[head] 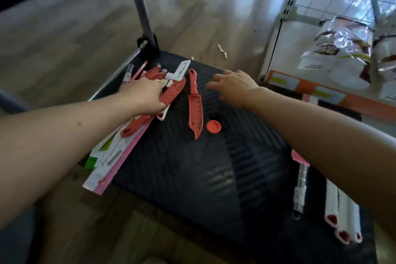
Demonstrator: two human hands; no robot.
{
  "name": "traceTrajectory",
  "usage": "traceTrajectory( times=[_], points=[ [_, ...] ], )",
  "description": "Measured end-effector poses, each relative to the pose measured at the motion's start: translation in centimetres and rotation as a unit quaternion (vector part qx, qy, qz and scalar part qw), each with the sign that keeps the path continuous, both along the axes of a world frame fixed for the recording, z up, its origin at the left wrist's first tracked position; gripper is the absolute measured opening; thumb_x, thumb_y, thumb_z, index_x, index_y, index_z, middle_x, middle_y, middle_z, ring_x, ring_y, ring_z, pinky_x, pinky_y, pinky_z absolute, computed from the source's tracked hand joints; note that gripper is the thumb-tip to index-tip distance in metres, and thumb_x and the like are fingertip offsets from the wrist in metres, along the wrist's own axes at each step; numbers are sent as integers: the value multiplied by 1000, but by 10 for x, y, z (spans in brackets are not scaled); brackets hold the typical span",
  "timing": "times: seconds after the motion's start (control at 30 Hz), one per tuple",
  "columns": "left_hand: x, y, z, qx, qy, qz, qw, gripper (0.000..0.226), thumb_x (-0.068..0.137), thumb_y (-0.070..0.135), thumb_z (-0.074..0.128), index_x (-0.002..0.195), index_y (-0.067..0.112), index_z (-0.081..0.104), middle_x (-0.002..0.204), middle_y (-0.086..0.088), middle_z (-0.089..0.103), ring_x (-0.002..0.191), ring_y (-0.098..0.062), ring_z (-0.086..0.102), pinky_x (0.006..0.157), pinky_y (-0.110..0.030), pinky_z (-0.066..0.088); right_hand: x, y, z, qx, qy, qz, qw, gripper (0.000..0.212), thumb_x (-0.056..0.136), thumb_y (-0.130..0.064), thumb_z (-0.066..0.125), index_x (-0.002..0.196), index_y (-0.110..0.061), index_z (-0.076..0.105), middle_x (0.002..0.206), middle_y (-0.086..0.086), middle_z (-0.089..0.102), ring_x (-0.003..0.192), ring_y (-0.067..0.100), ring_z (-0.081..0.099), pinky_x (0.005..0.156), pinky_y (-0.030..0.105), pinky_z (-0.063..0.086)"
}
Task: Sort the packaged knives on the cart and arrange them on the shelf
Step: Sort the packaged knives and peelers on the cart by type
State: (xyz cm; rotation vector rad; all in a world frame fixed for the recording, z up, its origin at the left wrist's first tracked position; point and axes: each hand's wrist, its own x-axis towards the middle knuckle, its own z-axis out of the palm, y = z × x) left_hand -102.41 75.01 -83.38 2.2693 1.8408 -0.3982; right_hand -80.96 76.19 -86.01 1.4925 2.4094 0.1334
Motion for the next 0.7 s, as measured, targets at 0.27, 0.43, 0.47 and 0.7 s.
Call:
traceTrajectory(
  times=[0.27,0.43,0.47,0.7],
  points=[
    [-28,-9,-30,-30,108,-42,993,39,89,46,53,109,13,55,115,-10,60,104,-30,59,67,-31,40,-31,27,-23,22,-7,75,997,49,95,-13,44,140,-30,36,140,-1,42,122,25,45,91,38,43],
    [-39,-7,-43,-3,57,-44,997,23,91,31,54,104,13,54,110,-10,61,101,-30,60,66,-33,40,-41,36,-35,13,6,55,998,51,94,-14,47,141,-30,36,144,-1,38,124,25,43,90,38,43],
    [-40,-6,-45,8,53,-47,997,21,91,31,54,104,13,54,109,-10,61,100,-30,61,65,-33,40,-42,37,-36,17,7,55,998,51,94,-14,47,141,-29,36,144,-1,37,124,25,43,89,37,43],
    [-40,-4,-48,19,26,-57,998,27,92,34,53,104,9,53,108,-13,62,100,-32,61,65,-33,41,-39,33,-36,55,-48,79,994,40,95,-14,46,134,-21,45,140,1,42,125,25,41,88,35,41]
  ],
)
